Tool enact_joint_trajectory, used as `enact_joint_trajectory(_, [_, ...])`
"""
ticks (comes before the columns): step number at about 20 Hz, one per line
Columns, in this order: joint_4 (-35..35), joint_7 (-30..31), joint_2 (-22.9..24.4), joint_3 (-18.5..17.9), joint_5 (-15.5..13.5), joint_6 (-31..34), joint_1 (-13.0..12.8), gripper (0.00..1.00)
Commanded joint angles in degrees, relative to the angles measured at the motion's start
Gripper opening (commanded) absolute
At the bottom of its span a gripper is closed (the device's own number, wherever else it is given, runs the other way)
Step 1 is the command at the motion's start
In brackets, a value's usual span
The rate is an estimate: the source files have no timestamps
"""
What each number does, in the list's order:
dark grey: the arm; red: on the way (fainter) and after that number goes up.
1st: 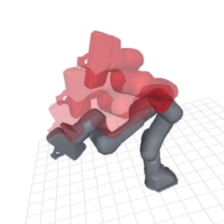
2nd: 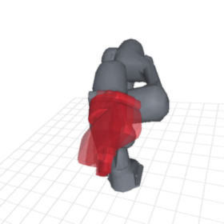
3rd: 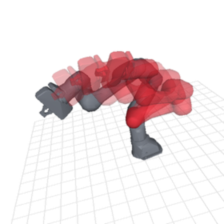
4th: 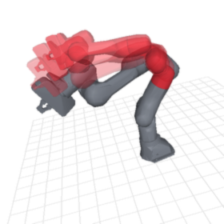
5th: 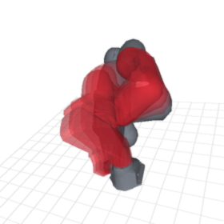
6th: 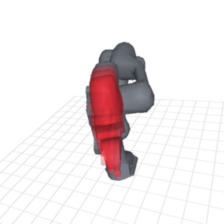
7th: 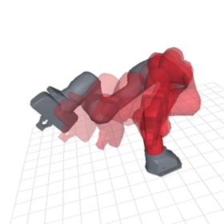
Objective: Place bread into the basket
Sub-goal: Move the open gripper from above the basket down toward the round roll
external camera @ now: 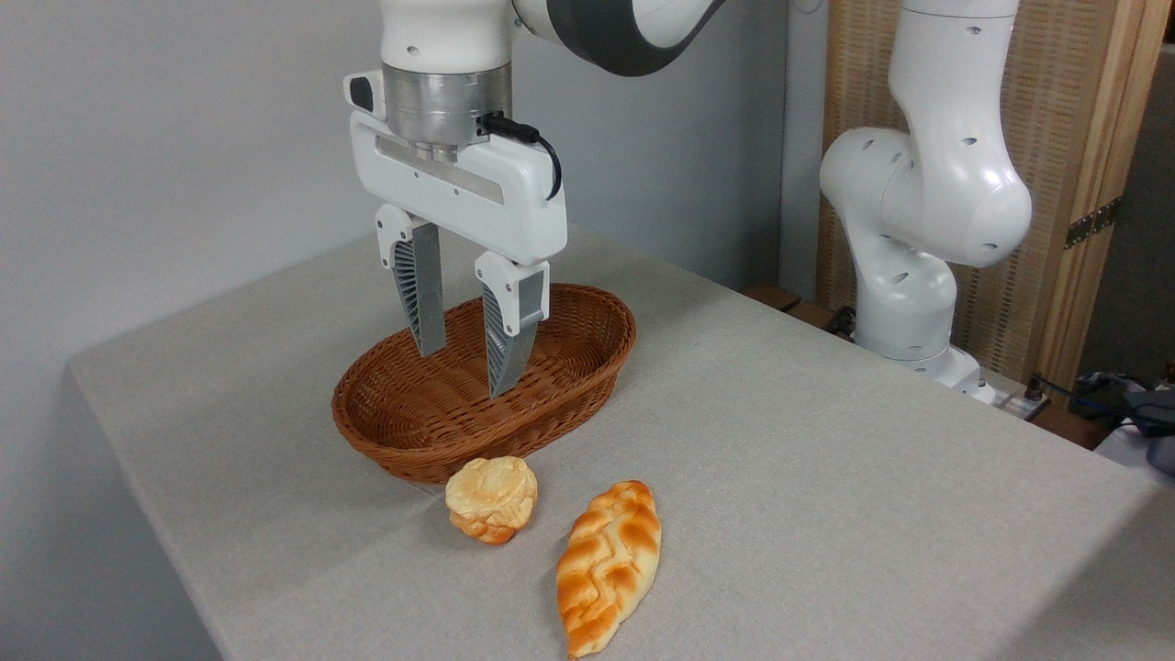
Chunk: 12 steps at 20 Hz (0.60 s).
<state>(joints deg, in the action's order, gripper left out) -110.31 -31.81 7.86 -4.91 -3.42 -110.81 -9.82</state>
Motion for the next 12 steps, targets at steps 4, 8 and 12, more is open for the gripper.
enact_joint_trajectory(4, [0.54, -0.36, 0.84, -0.10, -1.94, 0.77, 0.24, 1.00])
enact_joint_trajectory(8, [0.45, -0.36, 1.20, -0.10, -2.03, 0.77, 0.24, 1.00])
enact_joint_trajectory(12, [0.36, -0.36, 1.46, -0.18, -2.03, 0.34, 0.24, 1.00])
